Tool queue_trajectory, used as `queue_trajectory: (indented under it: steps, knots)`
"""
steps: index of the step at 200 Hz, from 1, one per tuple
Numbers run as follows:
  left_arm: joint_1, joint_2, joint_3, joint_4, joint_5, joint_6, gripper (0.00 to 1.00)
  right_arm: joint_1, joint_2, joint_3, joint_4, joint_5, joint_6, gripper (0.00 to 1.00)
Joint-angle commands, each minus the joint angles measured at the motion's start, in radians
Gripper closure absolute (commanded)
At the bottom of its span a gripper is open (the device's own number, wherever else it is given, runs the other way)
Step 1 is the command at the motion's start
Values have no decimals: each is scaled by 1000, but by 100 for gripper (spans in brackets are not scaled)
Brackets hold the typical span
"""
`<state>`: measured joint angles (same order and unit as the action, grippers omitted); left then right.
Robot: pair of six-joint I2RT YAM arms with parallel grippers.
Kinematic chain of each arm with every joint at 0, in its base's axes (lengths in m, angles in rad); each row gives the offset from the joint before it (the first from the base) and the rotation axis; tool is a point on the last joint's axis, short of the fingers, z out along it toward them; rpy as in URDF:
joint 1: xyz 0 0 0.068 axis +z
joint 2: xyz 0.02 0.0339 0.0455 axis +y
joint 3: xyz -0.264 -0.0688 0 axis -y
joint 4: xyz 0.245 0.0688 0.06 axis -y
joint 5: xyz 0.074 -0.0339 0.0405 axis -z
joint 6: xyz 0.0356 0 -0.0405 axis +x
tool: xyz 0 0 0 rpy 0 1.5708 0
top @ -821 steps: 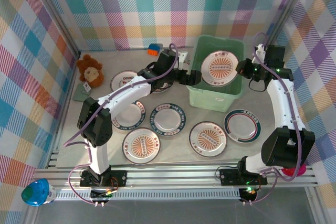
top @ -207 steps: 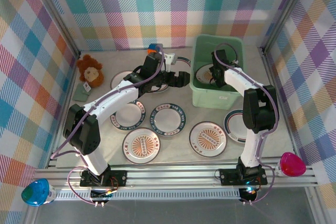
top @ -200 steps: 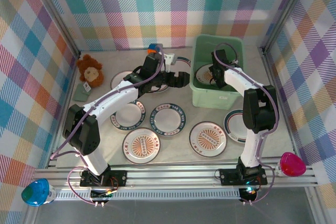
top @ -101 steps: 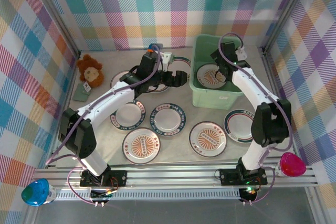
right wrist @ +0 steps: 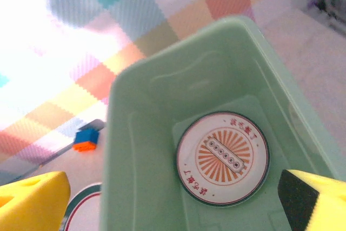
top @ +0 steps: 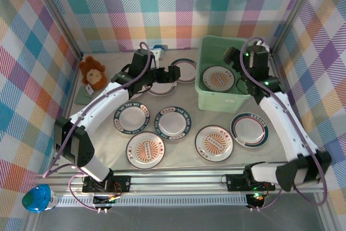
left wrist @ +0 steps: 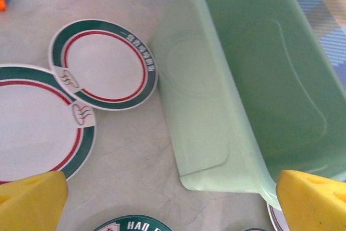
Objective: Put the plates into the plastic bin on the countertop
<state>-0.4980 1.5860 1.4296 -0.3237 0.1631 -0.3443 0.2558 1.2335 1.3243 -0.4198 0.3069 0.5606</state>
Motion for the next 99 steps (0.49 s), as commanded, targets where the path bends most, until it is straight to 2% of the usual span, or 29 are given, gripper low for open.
queue_trajectory:
  steps: [1,44,64,99]
  knots:
    - [32,-6,8,-58,-19,-83,2,3,-87,-43,-110,-111,-169,0]
    - [58,110,22,-67,-31,-158,4,3,-254,-198,-175,-213,-249,5]
    - [58,185,56,-89,-19,-171,5,3,-286,-229,-194,-246,-251,9]
    - [88,232,34,-83,-39,-181,5,3,-300,-263,-183,-293,-261,12]
